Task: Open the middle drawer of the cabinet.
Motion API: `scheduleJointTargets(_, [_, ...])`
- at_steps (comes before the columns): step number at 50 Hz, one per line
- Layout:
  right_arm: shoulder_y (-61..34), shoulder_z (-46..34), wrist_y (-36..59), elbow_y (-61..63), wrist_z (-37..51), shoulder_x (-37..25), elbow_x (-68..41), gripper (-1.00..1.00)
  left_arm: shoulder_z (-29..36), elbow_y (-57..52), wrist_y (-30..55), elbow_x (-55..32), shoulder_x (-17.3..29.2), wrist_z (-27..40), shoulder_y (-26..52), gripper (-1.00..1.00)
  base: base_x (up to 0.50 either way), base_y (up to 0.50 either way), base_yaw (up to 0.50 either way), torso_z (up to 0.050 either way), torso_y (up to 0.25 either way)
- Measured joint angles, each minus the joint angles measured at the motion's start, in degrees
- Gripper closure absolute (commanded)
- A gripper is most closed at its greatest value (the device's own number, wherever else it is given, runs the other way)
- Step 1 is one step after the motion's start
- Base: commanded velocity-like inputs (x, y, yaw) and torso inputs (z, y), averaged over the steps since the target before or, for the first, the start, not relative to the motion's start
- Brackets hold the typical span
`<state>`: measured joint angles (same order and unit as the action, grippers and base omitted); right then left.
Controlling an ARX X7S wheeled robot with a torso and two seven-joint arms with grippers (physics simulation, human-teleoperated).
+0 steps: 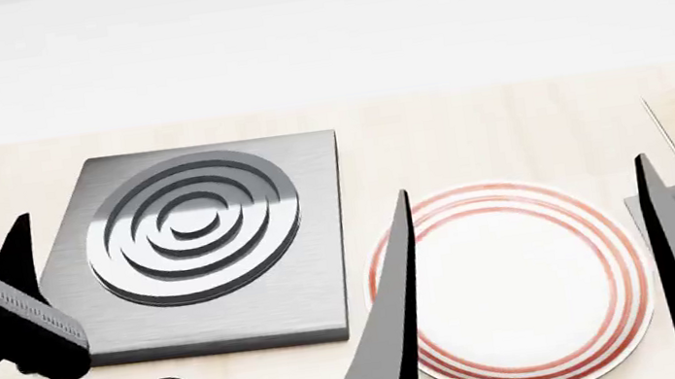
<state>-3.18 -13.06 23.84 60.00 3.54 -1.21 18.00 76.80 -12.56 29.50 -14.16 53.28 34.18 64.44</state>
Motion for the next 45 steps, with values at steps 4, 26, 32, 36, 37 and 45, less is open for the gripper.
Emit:
scheduleJointTargets(4, [0.04,0.06,-0.02,0.00,0.07,0.00,-0.25,-1.00,0.51,2.14,0.31,-0.07,-0.70,-2.11,0.73,-1.00,0.00,0.00,0.00,0.000,0.000])
scheduleJointTargets(26, [0.09,0.15,-0.11,0.00,0.17,0.00,-0.54,-1.00,4.05,12.30,0.62,2.10,-3.19,-10.38,3.49,-1.00,0.00,0.00,0.00,0.000,0.000])
scheduleJointTargets(32, [0.04,0.16,-0.08,0.00,0.16,0.00,-0.55,-1.00,4.91,13.98,0.63,2.69,-3.47,-11.78,3.74,-1.00,0.00,0.00,0.00,0.000,0.000])
scheduleJointTargets(36, [0.01,0.17,-0.06,0.00,0.17,0.00,-0.59,-1.00,5.42,15.02,0.46,3.11,-3.63,-12.43,3.76,-1.00,0.00,0.00,0.00,0.000,0.000])
scheduleJointTargets(37, [0.01,0.17,-0.06,0.00,0.16,0.00,-0.59,-1.00,5.55,15.25,0.42,3.22,-3.66,-12.57,3.75,-1.00,0.00,0.00,0.00,0.000,0.000])
scheduleJointTargets(45, [-0.02,0.29,-0.11,0.00,0.16,0.00,-0.73,-1.00,6.39,16.68,0.18,3.96,-3.85,-13.21,3.47,-1.00,0.00,0.00,0.00,0.000,0.000])
